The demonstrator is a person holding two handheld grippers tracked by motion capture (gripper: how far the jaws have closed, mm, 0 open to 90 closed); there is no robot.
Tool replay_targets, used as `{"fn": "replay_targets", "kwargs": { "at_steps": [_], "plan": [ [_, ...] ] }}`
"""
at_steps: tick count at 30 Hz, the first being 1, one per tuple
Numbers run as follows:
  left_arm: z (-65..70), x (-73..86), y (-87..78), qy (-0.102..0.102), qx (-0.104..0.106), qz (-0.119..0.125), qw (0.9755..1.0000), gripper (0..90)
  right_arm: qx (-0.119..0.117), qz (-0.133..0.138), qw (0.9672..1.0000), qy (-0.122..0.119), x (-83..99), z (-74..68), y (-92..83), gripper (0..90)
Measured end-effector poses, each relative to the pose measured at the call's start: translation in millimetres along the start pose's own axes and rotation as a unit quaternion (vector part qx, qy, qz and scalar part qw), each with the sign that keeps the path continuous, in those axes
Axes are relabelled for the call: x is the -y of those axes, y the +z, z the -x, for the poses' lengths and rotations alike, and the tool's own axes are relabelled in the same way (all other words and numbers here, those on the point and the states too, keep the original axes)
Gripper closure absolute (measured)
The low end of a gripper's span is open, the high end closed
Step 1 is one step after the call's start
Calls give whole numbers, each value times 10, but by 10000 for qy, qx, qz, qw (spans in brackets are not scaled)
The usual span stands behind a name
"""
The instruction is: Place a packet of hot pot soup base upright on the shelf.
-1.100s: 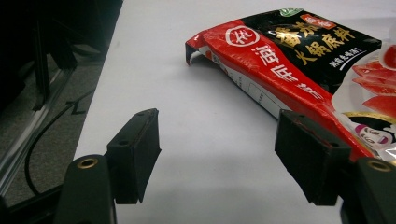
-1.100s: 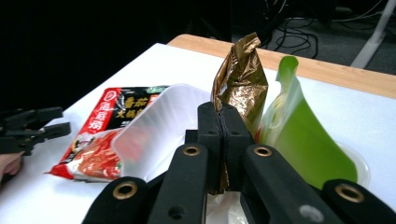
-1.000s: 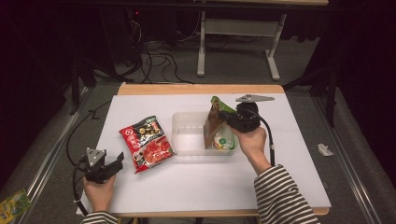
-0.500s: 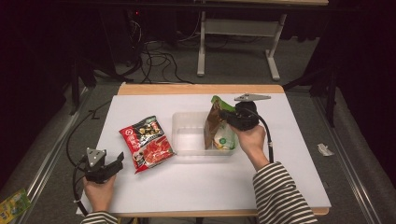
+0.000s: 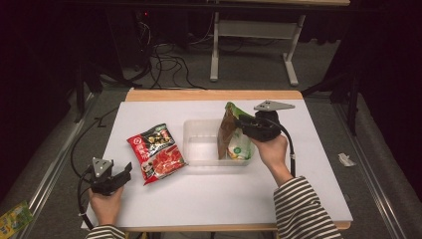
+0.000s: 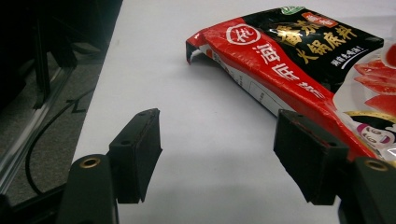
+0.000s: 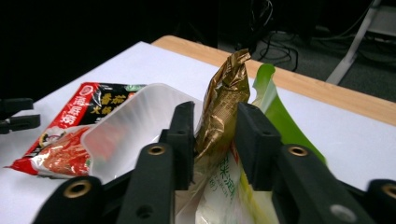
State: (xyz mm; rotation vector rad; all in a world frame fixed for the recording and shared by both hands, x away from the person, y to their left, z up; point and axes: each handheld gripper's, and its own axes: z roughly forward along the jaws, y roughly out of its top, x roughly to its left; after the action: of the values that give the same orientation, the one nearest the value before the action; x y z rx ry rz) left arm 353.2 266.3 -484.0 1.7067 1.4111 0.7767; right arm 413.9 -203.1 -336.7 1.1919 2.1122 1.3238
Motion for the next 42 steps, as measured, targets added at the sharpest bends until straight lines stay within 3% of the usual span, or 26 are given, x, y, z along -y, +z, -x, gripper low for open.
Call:
{"fn": "replay_targets", "kwargs": {
  "at_steps": [5,11,15,19,23,32,38,42],
  "plan": [
    [-17,-2,0,-65,49,-12,10000,329,-40,217,9997,-101,70,15,-206,620],
    [-26,-14,12,-50,234,-106,9997,318,107,492,9983,-306,243,13,-545,585],
    [-41,-19,6,-84,348,-122,9993,311,358,488,9972,-441,486,70,-751,579],
    [-11,-31,-11,-80,485,-138,9987,306,687,357,9964,-336,801,193,-854,562],
    [55,-75,-39,-18,700,-204,9973,295,1084,127,9938,-222,1107,369,-844,543],
    [203,-168,-137,-111,1051,-419,9935,297,1562,-283,9872,164,1553,705,-727,511],
    [298,-217,-120,-138,1037,-568,9929,299,1757,-451,9829,330,1728,832,-649,492],
    [346,-266,-98,-183,954,-666,9930,368,1975,-571,9785,185,1815,863,-602,481]
  ]
}}
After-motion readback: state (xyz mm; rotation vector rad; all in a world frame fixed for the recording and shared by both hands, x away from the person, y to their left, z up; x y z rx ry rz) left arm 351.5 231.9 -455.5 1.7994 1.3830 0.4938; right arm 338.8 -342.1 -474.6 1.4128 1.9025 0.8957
